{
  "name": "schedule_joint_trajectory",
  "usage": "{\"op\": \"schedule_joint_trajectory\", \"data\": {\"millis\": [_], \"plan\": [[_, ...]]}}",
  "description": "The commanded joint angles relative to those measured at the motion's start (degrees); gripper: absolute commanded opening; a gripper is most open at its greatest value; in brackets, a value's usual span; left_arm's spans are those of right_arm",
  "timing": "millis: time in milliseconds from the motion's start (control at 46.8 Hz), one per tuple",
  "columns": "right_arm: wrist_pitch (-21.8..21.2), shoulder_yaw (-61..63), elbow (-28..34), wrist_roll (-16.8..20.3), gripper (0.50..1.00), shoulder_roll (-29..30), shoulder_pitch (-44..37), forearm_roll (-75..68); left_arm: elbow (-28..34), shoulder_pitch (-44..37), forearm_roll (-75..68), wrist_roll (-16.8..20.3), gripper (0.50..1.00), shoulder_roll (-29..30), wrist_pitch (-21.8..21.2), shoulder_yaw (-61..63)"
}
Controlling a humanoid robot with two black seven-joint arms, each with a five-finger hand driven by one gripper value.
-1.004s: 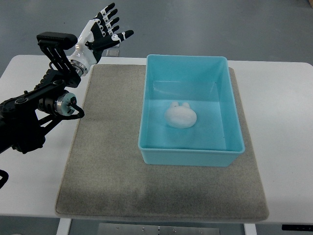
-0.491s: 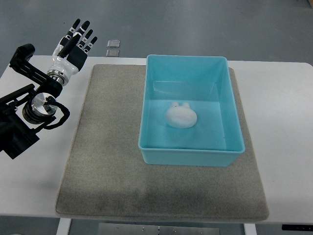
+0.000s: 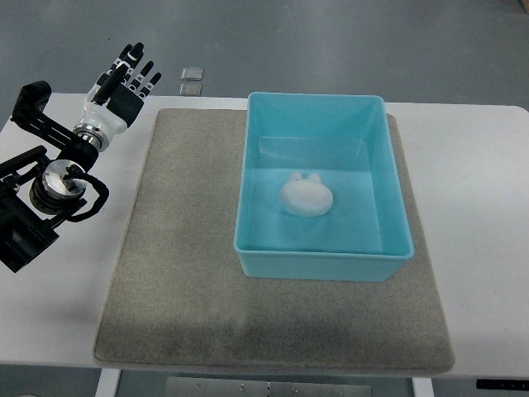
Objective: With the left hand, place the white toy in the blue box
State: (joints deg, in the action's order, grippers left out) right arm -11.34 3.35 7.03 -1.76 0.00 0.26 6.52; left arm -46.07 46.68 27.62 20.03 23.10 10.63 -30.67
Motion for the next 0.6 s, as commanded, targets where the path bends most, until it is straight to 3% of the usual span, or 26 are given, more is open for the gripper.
{"op": "schedule_joint_trajectory", "data": {"millis": [0,235,577], "plan": [[0.00,-0.01,0.00,0.00,0.936,0.00,0.00,-0.01,0.01,-0.71,-0.11,0.09,0.994,0.02,0.09,-0.09],[0.00,-0.01,0.00,0.00,0.936,0.00,0.00,0.07,0.01,-2.47,-0.20,0.18,0.994,0.02,2.37,-0.09],[0.00,-0.01,0.00,0.00,0.936,0.00,0.00,-0.01,0.01,-2.65,-0.29,0.36,0.994,0.02,2.20,-0.18]]}}
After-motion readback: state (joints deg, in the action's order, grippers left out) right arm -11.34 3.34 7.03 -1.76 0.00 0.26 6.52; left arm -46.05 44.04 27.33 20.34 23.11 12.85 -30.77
